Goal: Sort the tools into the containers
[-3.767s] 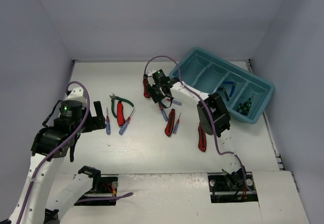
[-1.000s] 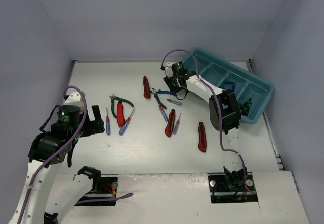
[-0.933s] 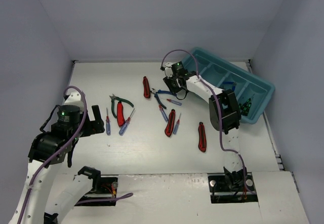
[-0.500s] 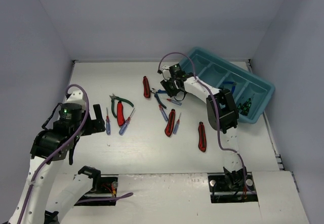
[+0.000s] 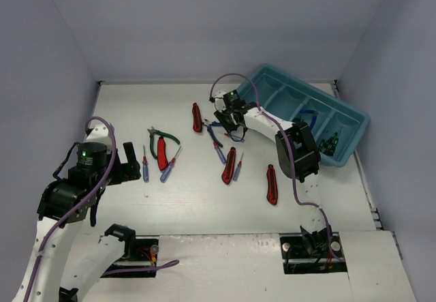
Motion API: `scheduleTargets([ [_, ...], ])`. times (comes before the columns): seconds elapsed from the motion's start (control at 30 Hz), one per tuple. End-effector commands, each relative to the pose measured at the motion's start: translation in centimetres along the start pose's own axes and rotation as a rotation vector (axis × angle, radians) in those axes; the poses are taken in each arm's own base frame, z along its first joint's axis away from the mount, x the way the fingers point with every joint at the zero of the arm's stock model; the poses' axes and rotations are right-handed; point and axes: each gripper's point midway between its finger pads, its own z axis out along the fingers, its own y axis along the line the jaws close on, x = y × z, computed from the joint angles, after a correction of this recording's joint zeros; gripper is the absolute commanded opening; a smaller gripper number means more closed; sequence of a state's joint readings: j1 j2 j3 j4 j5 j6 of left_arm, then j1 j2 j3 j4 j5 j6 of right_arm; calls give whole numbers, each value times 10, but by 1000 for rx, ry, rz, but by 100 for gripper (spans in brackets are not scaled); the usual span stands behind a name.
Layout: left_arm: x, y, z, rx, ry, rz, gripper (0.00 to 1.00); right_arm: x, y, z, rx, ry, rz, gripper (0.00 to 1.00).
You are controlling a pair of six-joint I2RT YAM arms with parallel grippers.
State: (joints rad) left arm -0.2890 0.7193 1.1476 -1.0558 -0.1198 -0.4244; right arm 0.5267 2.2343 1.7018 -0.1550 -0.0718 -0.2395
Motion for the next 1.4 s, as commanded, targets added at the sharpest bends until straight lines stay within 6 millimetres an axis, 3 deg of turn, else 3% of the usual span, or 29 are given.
scheduleTargets([
  [0.0, -4, -5, 3, 15, -9, -16, 92, -1, 61, -22, -105, 16, 10, 31],
  [0.17, -5, -5, 4, 15, -6, -12, 92, -14, 90, -28, -109, -5, 32, 31],
  [0.3, -6, -6, 3, 20, -11, -11, 92, -18, 96, -27, -101, -9, 70, 30],
  [0.57, -5, -6, 2, 21, -13, -11, 92, -36, 82, -34, -35, -51, 72, 30],
  [0.8, -6, -6, 2, 23, -11, -8, 92, -64, 66, -45, 8, -115, 72, 31],
  [0.97, -6, -6, 3, 16, -9, -6, 92, -56, 60, -29, 4, -90, 84, 32],
  [1.2, -6, -6, 6, 11, 0, -1, 92, -38, 74, -4, -74, -41, 81, 31],
  [1.37, -6, -5, 6, 8, 1, -1, 92, -36, 84, 4, -113, -33, 80, 29],
])
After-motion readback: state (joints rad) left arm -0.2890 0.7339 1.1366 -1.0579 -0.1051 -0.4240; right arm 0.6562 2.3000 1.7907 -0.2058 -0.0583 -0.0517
